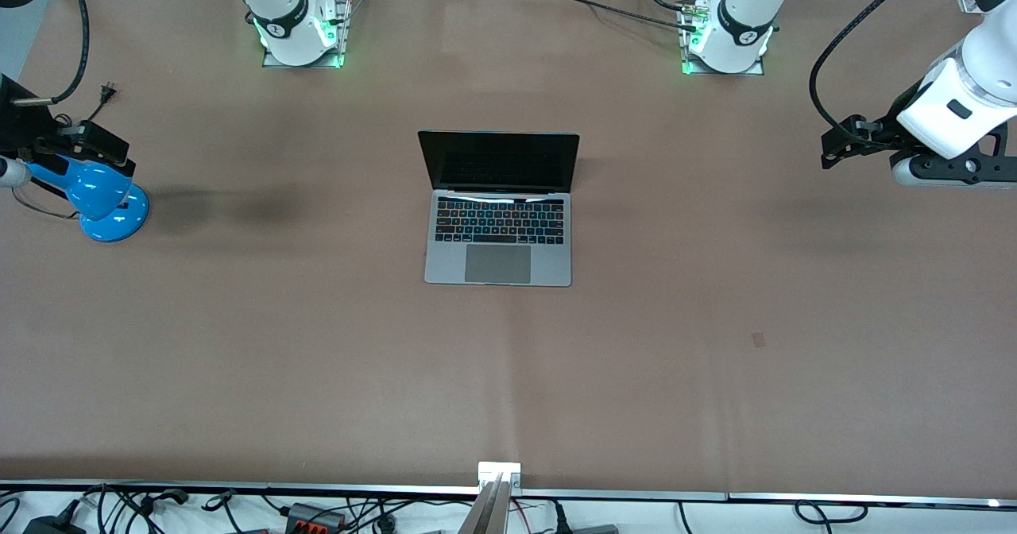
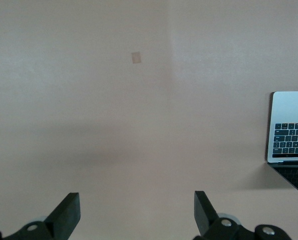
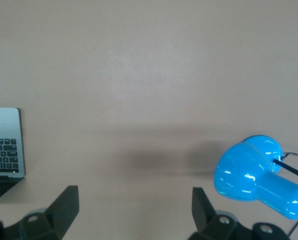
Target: Close laptop with both arms from behind
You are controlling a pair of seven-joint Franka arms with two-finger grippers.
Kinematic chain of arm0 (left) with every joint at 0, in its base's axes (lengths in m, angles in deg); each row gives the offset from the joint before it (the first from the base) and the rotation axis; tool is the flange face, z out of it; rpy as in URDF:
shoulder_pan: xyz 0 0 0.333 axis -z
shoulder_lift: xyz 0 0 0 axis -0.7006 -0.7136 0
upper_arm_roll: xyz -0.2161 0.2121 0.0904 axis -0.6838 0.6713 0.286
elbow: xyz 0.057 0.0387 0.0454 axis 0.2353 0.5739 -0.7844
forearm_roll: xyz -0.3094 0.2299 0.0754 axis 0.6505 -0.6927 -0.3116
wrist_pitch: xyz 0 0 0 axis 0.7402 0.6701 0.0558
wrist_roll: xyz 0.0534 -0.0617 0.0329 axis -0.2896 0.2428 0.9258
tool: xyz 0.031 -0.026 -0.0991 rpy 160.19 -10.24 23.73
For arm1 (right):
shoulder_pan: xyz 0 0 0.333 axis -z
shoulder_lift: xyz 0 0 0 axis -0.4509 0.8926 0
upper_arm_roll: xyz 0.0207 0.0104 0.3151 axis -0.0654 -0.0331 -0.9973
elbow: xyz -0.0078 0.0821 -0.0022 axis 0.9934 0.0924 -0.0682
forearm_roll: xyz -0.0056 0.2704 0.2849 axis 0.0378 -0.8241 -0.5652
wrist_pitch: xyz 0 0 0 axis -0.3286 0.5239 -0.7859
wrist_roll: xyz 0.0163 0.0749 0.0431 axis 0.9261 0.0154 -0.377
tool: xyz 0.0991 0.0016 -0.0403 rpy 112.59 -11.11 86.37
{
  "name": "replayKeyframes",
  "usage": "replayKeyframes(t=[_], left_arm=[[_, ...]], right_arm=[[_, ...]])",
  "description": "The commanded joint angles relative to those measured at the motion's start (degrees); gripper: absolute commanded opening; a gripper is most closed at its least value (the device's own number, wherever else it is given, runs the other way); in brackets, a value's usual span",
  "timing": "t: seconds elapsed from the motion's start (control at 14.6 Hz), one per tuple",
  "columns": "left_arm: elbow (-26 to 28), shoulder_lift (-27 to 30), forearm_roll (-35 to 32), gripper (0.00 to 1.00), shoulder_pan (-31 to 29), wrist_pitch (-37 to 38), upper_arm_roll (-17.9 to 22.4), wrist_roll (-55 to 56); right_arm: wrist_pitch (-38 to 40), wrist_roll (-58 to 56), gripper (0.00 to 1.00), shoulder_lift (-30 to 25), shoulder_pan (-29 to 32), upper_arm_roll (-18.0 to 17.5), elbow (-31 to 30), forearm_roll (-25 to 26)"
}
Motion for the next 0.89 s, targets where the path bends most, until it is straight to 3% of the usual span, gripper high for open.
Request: replayKeyframes(t=[0.0, 0.34, 0.48, 0.68, 0.82], left_arm=[[-1.44, -0.49, -1.09, 1.0, -0.25, 1.25, -0.23, -0.68], [-1.53, -0.49, -1.09, 1.0, -0.25, 1.25, -0.23, -0.6], [-1.53, -0.58, -1.0, 1.0, -0.25, 1.25, -0.23, -0.07], [-1.53, -2.5, -0.57, 1.0, 0.19, 2.21, -0.32, 0.11], [-1.62, -2.95, -0.3, 1.0, 0.01, 6.15, -0.23, -0.33]], right_arm=[[0.4, 0.35, 1.0, -2.39, 0.18, -0.39, -1.79, 0.33], [1.37, 0.88, 1.0, -2.14, 0.0, -0.47, -1.8, 0.33], [1.98, 0.97, 0.37, -1.7, -1.22, -0.47, -1.8, 0.07], [2.69, 0.97, 0.05, -0.91, -2.54, -0.47, -1.8, -0.11], [3.74, 1.06, 0.0, -0.21, -4.12, -0.47, -1.8, -0.11]])
